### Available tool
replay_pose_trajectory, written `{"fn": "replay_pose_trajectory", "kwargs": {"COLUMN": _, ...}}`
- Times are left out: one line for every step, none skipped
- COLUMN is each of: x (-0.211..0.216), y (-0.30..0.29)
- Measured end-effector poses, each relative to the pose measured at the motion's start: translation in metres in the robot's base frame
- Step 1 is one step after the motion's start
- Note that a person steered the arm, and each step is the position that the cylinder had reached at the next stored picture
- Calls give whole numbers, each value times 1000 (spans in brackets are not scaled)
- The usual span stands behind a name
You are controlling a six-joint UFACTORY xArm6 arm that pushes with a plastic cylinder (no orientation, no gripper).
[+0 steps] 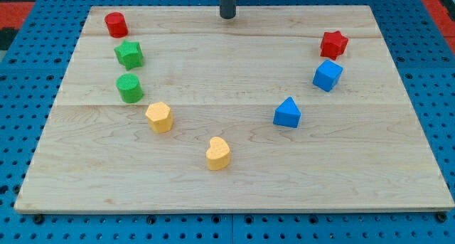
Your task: Slide the blue cube towards green circle
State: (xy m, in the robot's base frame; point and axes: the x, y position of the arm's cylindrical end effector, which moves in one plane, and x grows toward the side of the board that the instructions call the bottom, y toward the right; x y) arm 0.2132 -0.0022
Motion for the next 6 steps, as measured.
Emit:
{"fn": "replay_pose_trajectory", "kwargs": {"x": 0, "y": 0}}
{"fn": "replay_pose_trajectory", "kwargs": {"x": 1, "y": 0}}
{"fn": "replay_pose_trajectory", "kwargs": {"x": 1, "y": 0}}
{"fn": "replay_pose_trajectory", "kwargs": {"x": 3, "y": 0}}
{"fn": "replay_pose_trajectory", "kwargs": {"x": 20, "y": 29}}
{"fn": "replay_pose_trajectory", "kwargs": {"x": 43, "y": 57}}
